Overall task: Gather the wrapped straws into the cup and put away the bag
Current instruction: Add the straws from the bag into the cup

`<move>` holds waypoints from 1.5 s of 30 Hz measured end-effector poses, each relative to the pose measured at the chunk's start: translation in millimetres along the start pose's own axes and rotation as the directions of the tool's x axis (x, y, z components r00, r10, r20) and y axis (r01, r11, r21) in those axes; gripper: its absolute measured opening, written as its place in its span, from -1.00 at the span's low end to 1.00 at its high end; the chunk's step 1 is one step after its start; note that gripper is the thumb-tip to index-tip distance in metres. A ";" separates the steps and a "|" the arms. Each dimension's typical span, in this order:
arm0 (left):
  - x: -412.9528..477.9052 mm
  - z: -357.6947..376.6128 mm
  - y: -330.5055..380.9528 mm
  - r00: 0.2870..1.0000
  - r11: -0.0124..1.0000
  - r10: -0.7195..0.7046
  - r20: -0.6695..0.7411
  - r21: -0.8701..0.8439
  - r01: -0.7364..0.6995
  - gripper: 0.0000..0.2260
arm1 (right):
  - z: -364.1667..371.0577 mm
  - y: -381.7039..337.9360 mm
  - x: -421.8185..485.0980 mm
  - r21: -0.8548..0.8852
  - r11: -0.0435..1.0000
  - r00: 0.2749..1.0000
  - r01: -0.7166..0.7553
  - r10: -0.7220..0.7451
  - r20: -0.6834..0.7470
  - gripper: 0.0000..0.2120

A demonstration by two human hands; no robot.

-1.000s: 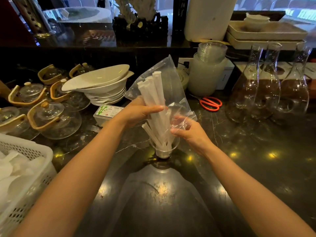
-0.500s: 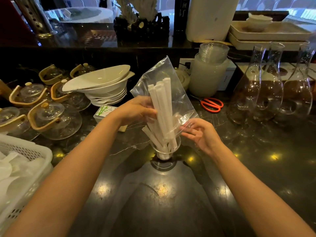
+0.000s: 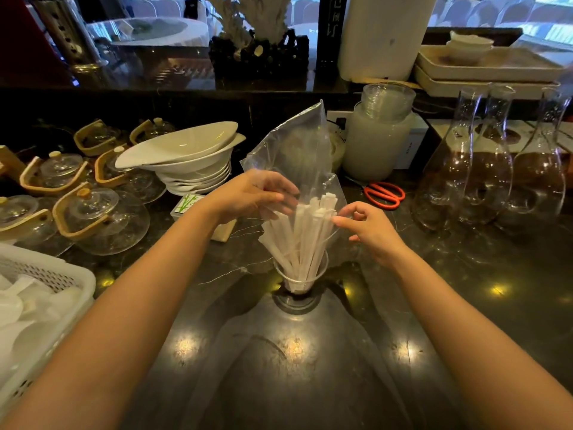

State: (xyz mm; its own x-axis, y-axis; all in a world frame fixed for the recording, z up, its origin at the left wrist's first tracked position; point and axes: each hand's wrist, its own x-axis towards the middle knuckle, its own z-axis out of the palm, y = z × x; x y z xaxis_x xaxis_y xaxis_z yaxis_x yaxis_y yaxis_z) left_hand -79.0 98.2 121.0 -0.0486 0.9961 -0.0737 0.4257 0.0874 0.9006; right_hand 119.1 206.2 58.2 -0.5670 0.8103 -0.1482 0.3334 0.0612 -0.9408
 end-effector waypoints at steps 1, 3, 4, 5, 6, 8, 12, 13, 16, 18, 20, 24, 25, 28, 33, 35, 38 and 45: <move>0.2 -0.7 -0.4 1.000 1.000 0.005 -0.022 0.009 -0.004 -0.80 | -0.1 -1.2 -0.5 -0.005 1.000 1.000 0.011 -0.011 -0.004 -0.94; 0.7 -1.7 -1.3 0.998 1.000 0.005 -0.068 0.001 -0.005 -0.81 | 0.3 -2.5 -2.5 0.000 0.999 0.999 0.036 -0.036 -0.010 -0.92; 1.0 -1.9 -1.5 0.996 1.000 0.004 -0.091 -0.013 -0.005 -0.81 | 0.4 -3.1 -3.6 0.001 0.999 0.999 0.049 -0.049 -0.008 -0.91; 1.1 -2.0 -1.5 0.993 1.000 0.007 -0.114 -0.021 -0.010 -0.82 | 0.3 -3.6 -4.6 0.000 0.998 0.998 0.061 -0.061 -0.002 -0.92; 1.2 -2.3 -1.1 0.990 1.000 0.012 -0.138 -0.023 -0.015 -0.82 | 0.0 -4.4 -5.3 -0.006 0.997 0.997 0.076 -0.076 0.008 -0.92; 1.4 -2.7 -0.1 0.981 0.999 0.027 -0.191 -0.016 -0.031 -0.84 | 0.0 -6.8 -6.4 -0.027 0.993 0.993 0.113 -0.112 0.038 -0.93; 2.0 -3.4 2.4 0.952 0.998 0.039 -0.304 -0.042 -0.055 -0.89 | 3.5 -14.3 -8.6 -0.105 0.978 0.980 0.182 -0.172 0.101 -0.90; 1.7 -3.9 3.7 0.944 0.997 0.042 -0.329 -0.046 -0.061 -0.90 | 4.4 -16.5 -9.2 -0.116 0.973 0.977 0.197 -0.185 0.104 -0.90; -0.5 -8.9 9.9 0.921 0.992 0.070 -0.384 -0.074 -0.107 -0.88 | 3.7 -25.2 -9.6 -0.123 0.962 0.969 0.243 -0.235 0.074 -0.88; -2.1 -13.1 15.4 0.905 0.983 0.097 -0.414 -0.100 -0.151 -0.86 | 1.7 -31.7 -9.0 -0.125 0.954 0.962 0.273 -0.267 0.062 -0.88; -2.7 -16.7 20.8 0.882 0.970 0.120 -0.455 -0.135 -0.202 -0.85 | 0.1 -38.3 -8.5 -0.111 0.951 0.957 0.289 -0.284 0.052 -0.87; -2.7 -23.9 29.8 0.837 0.940 0.146 -0.527 -0.190 -0.284 -0.85 | -3.4 -51.4 -6.3 -0.042 0.954 0.955 0.298 -0.298 0.004 -0.91; -2.4 -25.5 31.9 0.833 0.936 0.148 -0.532 -0.197 -0.292 -0.85 | -4.3 -54.7 -6.0 -0.021 0.955 0.955 0.296 -0.296 -0.005 -0.92; -1.4 -26.5 33.6 0.846 0.933 0.134 -0.517 -0.221 -0.283 -0.84 | -5.3 -64.3 -6.1 0.054 0.957 0.958 0.286 -0.284 -0.035 -0.90; -2.4 -20.7 26.9 0.885 0.958 0.068 -0.460 -0.216 -0.186 -0.91 | -8.8 -74.9 -10.1 0.160 0.946 0.960 0.281 -0.278 -0.045 -0.88; -1.9 -20.3 27.8 0.887 0.959 0.063 -0.457 -0.218 -0.180 -0.89 | -11.1 -77.3 -10.5 0.161 0.944 0.958 0.287 -0.284 -0.039 -0.88; 0.2 -19.2 32.5 0.881 0.962 0.060 -0.469 -0.208 -0.176 -0.88 | -14.6 -82.5 -10.4 0.212 0.937 0.960 0.278 -0.280 -0.018 -0.90; 17.1 -5.0 41.6 0.839 0.981 0.103 -0.535 -0.085 -0.175 -0.85 | -27.1 -91.9 -13.6 0.180 0.907 0.923 0.382 -0.383 -0.031 -0.59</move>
State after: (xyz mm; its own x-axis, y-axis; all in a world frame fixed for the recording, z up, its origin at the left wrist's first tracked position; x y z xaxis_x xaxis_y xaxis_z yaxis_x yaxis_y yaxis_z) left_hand -66.6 118.7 159.4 -0.4801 0.8378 0.2601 0.3491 -0.0896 0.9328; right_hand 116.6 205.3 154.9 -0.6276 0.7429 0.2329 -0.0498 0.2601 -0.9643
